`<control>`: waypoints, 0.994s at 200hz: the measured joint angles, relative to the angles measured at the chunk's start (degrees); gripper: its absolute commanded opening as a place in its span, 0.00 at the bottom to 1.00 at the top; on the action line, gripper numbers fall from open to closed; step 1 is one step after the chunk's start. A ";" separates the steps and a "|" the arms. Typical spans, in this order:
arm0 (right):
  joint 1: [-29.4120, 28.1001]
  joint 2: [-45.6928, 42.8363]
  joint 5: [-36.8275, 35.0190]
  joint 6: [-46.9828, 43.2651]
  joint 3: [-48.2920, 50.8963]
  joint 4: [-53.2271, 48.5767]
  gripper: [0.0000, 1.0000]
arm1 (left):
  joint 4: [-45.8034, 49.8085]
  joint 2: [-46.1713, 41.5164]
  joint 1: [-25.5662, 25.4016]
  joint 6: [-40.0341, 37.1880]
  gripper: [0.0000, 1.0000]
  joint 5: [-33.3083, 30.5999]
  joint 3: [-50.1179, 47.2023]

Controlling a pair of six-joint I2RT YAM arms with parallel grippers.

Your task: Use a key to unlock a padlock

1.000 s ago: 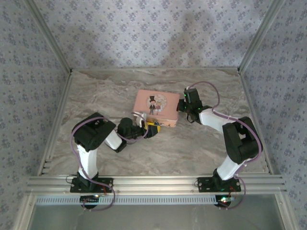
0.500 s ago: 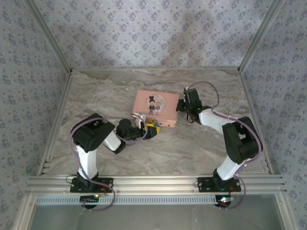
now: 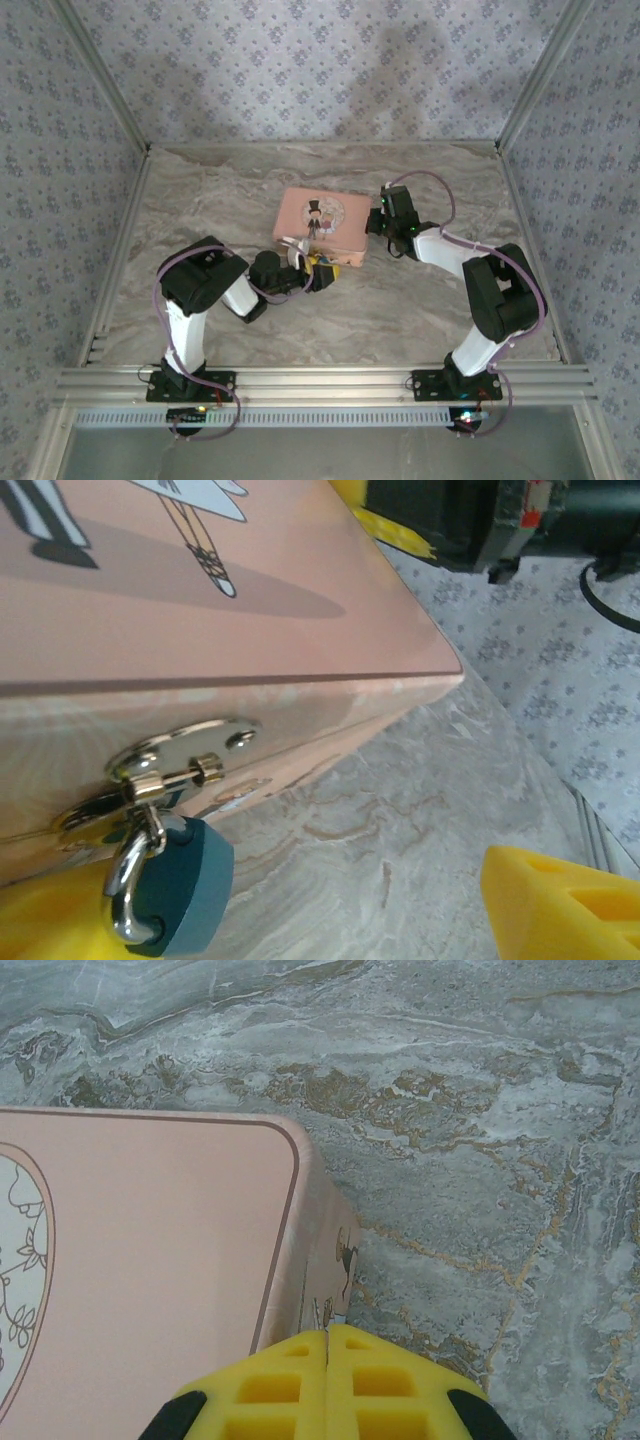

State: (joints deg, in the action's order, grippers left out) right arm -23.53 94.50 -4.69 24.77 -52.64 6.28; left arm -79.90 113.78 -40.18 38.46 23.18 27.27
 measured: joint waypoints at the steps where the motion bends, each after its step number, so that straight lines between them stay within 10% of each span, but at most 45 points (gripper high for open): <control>1: 0.00 0.00 0.00 0.00 0.02 0.00 0.00 | -0.07 0.00 0.00 0.02 0.80 -0.15 -0.04; 199: 0.04 -0.13 -0.02 0.00 0.74 1.07 0.00 | 6.14 0.39 4.57 3.56 0.28 2.84 2.80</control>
State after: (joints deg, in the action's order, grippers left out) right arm -23.49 94.37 -4.71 24.77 -51.90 7.35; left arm -73.76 114.17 -35.62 42.02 26.02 30.06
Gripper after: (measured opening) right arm 0.059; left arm 0.322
